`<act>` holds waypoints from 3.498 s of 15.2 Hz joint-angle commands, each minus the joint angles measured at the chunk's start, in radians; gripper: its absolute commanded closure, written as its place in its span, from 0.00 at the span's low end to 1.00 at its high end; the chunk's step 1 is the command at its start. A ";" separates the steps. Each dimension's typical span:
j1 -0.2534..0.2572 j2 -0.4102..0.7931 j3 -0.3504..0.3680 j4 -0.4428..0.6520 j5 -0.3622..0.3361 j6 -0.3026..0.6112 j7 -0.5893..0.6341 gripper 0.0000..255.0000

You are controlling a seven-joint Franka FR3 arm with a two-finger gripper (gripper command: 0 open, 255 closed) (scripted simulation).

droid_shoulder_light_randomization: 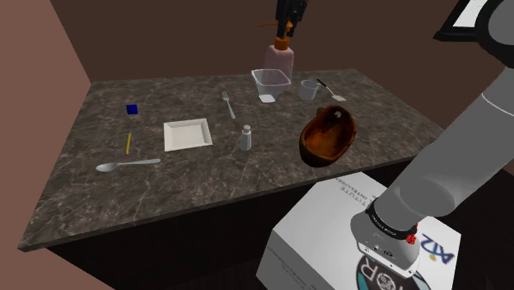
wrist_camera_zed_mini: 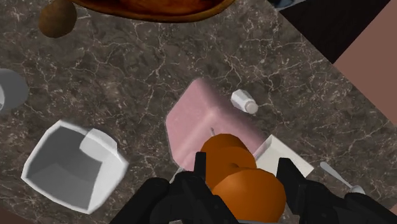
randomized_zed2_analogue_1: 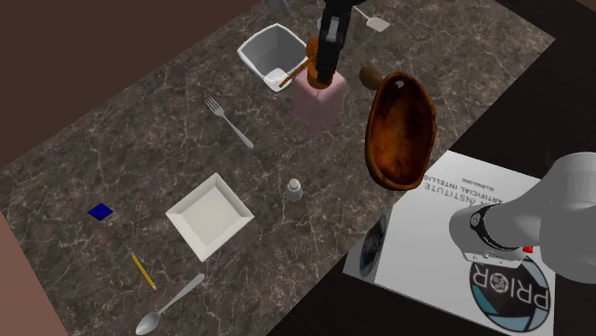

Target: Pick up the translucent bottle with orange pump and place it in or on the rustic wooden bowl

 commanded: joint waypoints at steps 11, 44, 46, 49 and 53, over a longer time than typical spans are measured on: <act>-0.081 -0.328 -0.106 -0.265 -0.050 -0.081 -0.178 1.00; -0.166 -0.613 -0.227 -0.725 -0.165 0.088 -0.349 1.00; -0.168 -0.618 -0.229 -0.755 -0.167 0.113 -0.350 1.00; -0.171 -0.623 -0.233 -0.799 -0.170 0.152 -0.352 1.00; -0.171 -0.624 -0.233 -0.808 -0.171 0.160 -0.353 1.00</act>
